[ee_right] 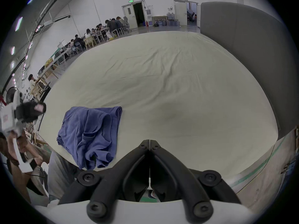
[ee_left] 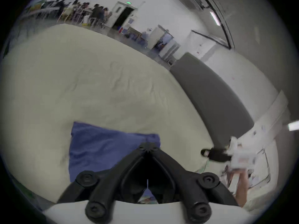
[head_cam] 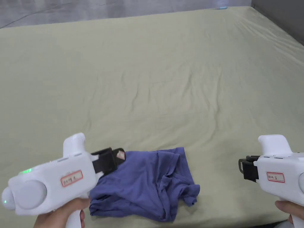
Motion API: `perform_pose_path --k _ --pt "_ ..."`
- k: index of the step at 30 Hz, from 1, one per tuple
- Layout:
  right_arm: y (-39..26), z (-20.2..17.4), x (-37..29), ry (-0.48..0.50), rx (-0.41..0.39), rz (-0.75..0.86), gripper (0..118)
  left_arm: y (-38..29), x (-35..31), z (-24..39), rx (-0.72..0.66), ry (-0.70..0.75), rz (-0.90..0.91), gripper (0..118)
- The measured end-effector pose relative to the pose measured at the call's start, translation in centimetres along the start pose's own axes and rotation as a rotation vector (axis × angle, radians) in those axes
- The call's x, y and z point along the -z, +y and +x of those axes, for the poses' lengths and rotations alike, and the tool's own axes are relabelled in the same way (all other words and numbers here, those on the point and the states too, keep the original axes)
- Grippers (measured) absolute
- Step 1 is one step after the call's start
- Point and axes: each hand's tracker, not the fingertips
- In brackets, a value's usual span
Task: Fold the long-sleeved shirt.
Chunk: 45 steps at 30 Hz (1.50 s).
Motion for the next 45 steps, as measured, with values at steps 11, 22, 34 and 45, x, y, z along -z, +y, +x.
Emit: perform_pose_path --k 11,22,34,45 --pt "0.1 -1.1 -0.4 0.006 -0.025 -0.008 2 -7.3 12.9 0.3 0.008 0.004 -0.195 0" --pt "0.1 -1.2 -0.1 -0.011 -0.017 -0.023 2 -5.3 19.0 4.1 -0.081 -0.068 -0.249 0" --pt "2.4 -5.5 2.2 0.307 0.085 0.014 2 -2.0 6.3 0.1 -0.209 -0.118 0.047 0" --pt "1.1 -10.3 15.6 0.477 0.131 -0.295 2 -3.4 -1.7 -10.3 -0.415 0.024 0.102 0"
